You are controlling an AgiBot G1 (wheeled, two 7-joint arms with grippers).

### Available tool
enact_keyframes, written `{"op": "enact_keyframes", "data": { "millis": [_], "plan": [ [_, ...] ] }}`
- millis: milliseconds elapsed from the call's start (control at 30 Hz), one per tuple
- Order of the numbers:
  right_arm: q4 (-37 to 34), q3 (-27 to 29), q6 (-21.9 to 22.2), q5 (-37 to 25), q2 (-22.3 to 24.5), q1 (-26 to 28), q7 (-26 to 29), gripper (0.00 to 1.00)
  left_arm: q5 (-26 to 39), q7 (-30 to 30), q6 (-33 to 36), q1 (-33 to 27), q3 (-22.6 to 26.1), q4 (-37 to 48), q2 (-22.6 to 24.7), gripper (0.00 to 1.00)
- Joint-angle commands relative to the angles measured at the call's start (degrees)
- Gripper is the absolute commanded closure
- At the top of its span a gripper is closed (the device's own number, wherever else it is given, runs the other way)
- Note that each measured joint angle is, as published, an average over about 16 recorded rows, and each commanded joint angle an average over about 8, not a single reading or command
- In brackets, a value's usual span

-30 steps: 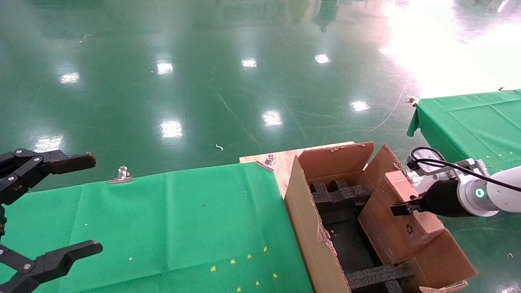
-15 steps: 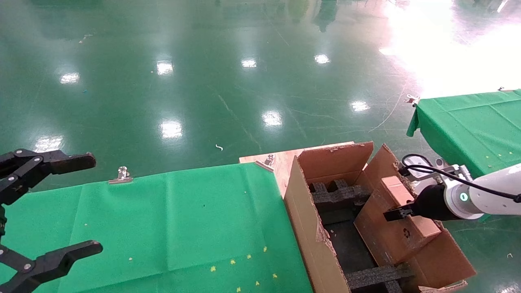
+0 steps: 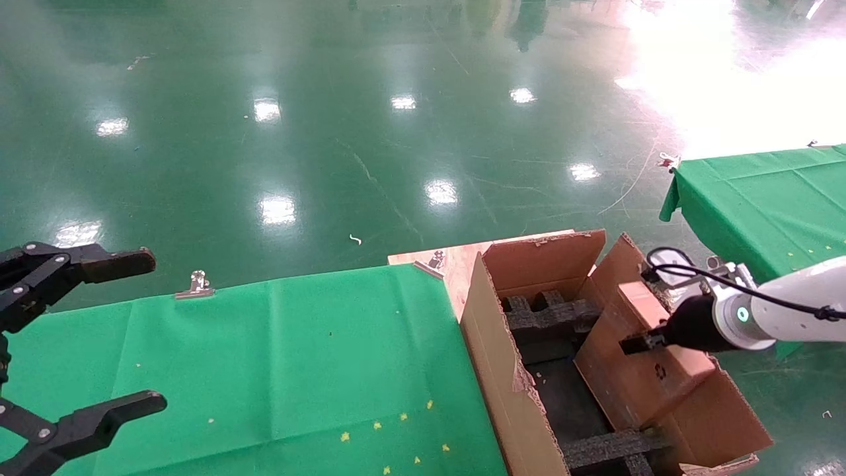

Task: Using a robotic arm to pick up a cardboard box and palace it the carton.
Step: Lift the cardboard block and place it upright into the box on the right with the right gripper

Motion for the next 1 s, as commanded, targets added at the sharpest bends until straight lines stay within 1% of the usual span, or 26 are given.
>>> {"op": "enact_keyframes", "data": {
  "millis": [33, 200, 367, 667, 1000],
  "plan": [
    [-0.41, 0.17, 0.11, -0.55, -0.07, 0.68, -0.04, 1.00, 0.00, 0.00, 0.00, 0.00, 0.00, 0.00, 0.00, 0.00],
    [1.82, -0.02, -1.42, -3.60, 0.32, 2.99, 1.63, 1.00, 0.00, 0.00, 0.00, 0.00, 0.00, 0.00, 0.00, 0.00],
    [3.96, -0.76, -2.67, -6.57, 0.24, 3.42, 4.38, 1.00, 0.00, 0.00, 0.00, 0.00, 0.00, 0.00, 0.00, 0.00],
    [4.47, -2.22, -2.59, -11.22, -1.54, 1.22, 9.40, 1.00, -0.01, 0.00, 0.00, 0.00, 0.01, 0.00, 0.00, 0.00],
    [2.96, -2.96, -0.53, -12.78, -4.11, -2.65, 12.85, 1.00, -0.01, 0.01, 0.00, 0.00, 0.01, 0.00, 0.00, 0.00]
  ]
}}
